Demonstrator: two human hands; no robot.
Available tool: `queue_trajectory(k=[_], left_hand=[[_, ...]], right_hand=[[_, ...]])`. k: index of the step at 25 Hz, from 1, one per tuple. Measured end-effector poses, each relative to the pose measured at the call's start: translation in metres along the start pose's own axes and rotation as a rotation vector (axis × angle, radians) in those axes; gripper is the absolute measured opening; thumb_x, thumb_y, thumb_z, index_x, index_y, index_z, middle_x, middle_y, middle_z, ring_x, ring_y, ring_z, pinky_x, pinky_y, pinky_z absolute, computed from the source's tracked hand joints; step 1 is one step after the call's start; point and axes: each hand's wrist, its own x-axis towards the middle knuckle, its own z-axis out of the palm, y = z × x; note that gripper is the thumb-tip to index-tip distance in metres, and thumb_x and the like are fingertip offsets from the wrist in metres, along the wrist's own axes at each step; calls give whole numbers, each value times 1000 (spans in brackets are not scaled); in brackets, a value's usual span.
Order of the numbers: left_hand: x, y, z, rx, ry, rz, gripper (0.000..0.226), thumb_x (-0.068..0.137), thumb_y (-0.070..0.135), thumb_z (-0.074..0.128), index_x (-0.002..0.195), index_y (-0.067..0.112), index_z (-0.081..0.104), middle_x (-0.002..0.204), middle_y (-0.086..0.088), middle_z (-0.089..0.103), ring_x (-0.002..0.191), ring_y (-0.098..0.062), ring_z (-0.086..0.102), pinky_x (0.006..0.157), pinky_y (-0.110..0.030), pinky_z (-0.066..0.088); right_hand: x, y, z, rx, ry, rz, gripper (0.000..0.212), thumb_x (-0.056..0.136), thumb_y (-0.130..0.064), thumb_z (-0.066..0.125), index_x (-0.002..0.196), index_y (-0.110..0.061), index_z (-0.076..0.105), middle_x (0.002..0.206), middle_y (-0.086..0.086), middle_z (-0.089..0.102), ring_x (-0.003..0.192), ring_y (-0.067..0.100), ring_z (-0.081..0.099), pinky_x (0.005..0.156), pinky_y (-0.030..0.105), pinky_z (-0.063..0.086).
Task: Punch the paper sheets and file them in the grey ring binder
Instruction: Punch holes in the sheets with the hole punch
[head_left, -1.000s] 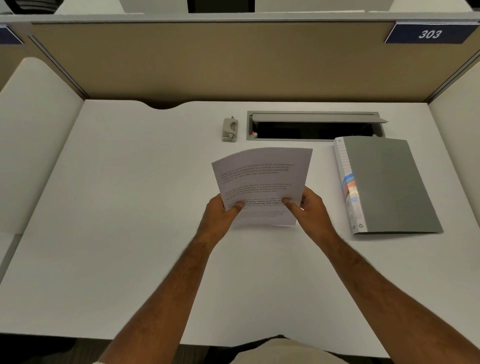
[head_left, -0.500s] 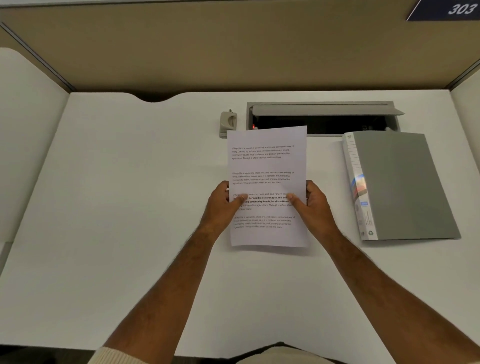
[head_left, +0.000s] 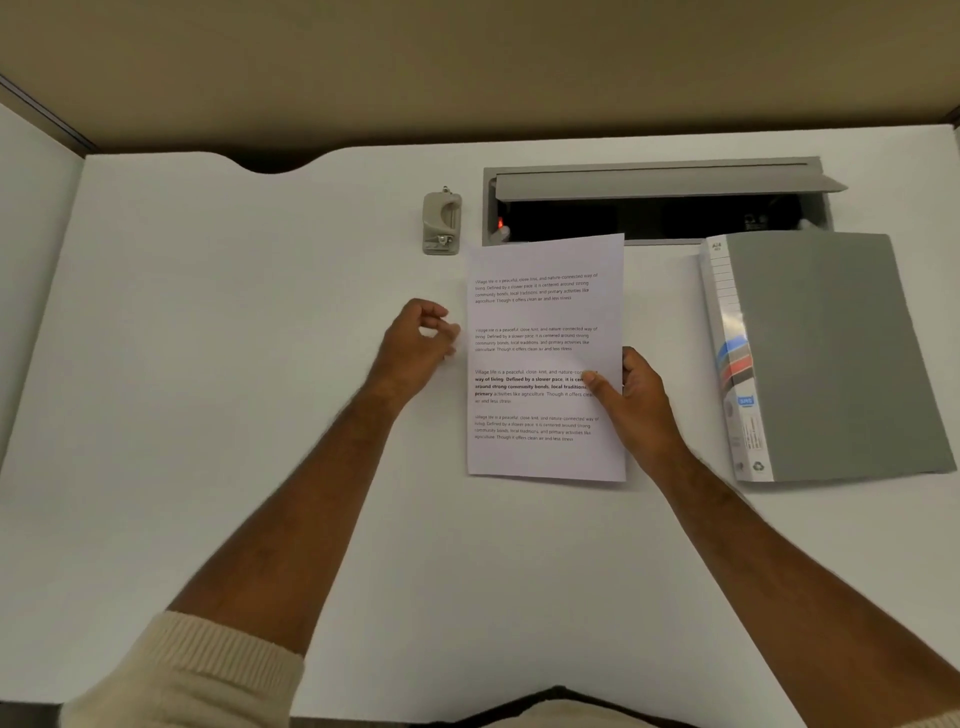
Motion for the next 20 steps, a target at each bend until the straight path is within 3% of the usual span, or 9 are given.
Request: queue_trajectory(k=[4,7,10,13,17,20], left_hand=[[49,14,-13,55,93,29,20,85,31,73,97,29,58,92,5,66,80,-22,69,77,-49,60],[82,29,-17,43,150,15,24,83,36,72,98,27,56,91,5,63,87,-27,69,77,-44,58],[113,47,-16,91,242,-3,28,86,34,71,106,18,59,104,-1,64,100,-27,68,75,-31,52],[138,58,-14,139,274,-20,34,92,33,68,119,12,60,127,-8,60,101,-18,63,62,-11,44],[159,67,-10,161,267,-44,33,96,31,65,123,11,62,122,-5,65,91,-13,63,50,-9,44],[166,69,-10,130,248,-59,30,96,28,67,120,11,65,118,-6,68,96,-18,70,62,-11,52]], right_hand=[[8,4,-1,-21,7,20,32,96,-34,65,125,-27,54,120,-12,65,105,7,67,87,27,58],[14,5,-1,-42,5,23,27,96,-34,65,120,-28,54,113,-18,65,102,6,68,85,28,59],[19,5,-1,-39,9,28,29,96,-35,65,121,-27,54,113,-20,65,102,6,68,86,27,59],[24,4,0,-28,20,35,32,95,-36,66,124,-25,55,117,-16,67,103,6,68,86,27,59],[27,4,2,-8,28,30,29,95,-36,66,122,-29,55,116,-20,66,103,6,69,85,25,58],[27,2,2,-5,30,33,29,95,-38,66,121,-33,54,115,-24,65,102,6,69,83,24,59]])
